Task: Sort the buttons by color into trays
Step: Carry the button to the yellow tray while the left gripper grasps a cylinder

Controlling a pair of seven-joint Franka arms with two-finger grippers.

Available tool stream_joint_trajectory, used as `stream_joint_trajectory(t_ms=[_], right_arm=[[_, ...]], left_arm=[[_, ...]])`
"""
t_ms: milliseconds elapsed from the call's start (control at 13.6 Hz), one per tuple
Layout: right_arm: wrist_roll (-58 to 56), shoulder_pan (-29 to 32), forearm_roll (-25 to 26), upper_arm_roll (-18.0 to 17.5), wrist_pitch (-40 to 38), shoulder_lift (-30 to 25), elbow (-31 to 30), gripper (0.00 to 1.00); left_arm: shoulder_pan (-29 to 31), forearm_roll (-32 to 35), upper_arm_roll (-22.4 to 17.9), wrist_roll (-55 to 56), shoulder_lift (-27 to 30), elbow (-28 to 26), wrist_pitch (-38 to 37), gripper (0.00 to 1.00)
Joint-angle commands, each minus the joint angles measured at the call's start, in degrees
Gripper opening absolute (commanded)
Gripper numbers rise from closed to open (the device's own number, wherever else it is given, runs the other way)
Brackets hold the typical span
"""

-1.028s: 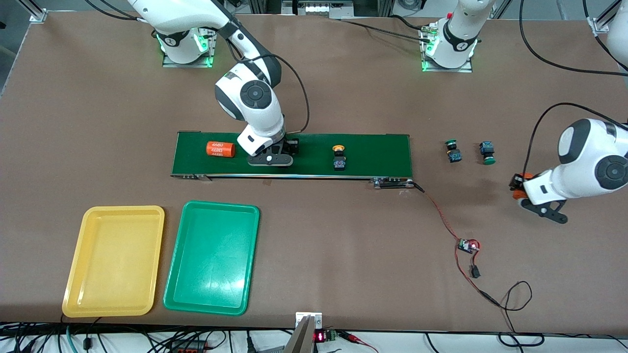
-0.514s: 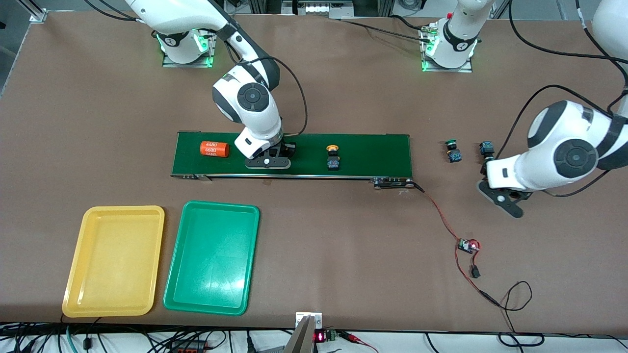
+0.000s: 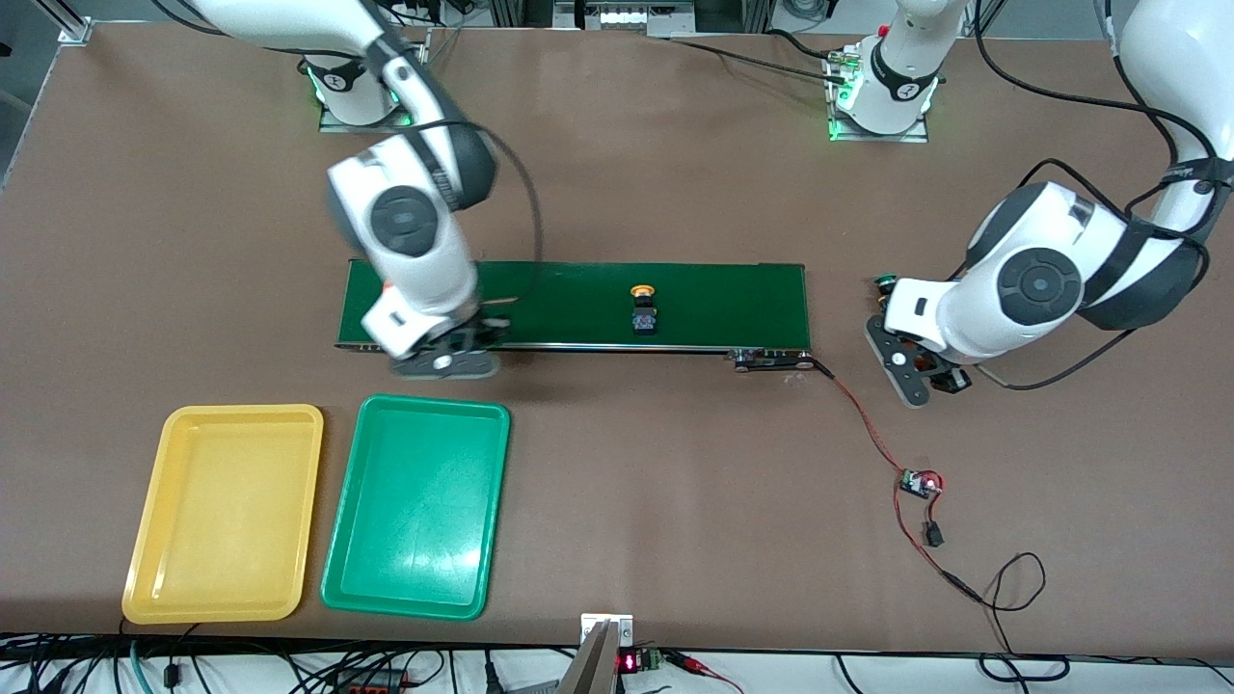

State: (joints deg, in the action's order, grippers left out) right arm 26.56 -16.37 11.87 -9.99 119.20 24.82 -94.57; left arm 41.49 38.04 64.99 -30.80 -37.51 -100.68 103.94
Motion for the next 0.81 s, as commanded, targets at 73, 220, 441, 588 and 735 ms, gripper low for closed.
stream_joint_trajectory(t_ms=[73, 220, 441, 588, 735], right_arm=[[-16.8, 6.8, -0.3, 4.8, -0.2, -0.8, -0.3, 0.01], [-23.8, 9.8, -0.4, 8.1, 3.4, 0.9, 0.0, 0.02], [-30.8, 12.5, 0.0, 9.7, 11.1, 3.7, 1.0, 0.03], [-31.5, 13.7, 1.0, 9.8, 12.1, 5.2, 2.6, 0.04], [-33.7, 15.3, 3.4, 11.1, 13.6, 8.1, 4.0, 0.04]], left_arm=[[-6.8, -1.8, 0.4, -2.4, -1.8, 2.4, -0.8, 0.11], [-11.3, -1.7, 0.1, -3.1, -3.0, 2.8, 0.2, 0.11], [-19.7, -0.9, -1.8, -3.4, -4.2, 2.7, 3.7, 0.11], [-26.2, -0.9, -6.2, -3.4, -4.2, 2.3, 5.5, 0.11], [-31.7, -0.9, -10.7, -3.1, -4.1, 2.2, 7.5, 0.16]])
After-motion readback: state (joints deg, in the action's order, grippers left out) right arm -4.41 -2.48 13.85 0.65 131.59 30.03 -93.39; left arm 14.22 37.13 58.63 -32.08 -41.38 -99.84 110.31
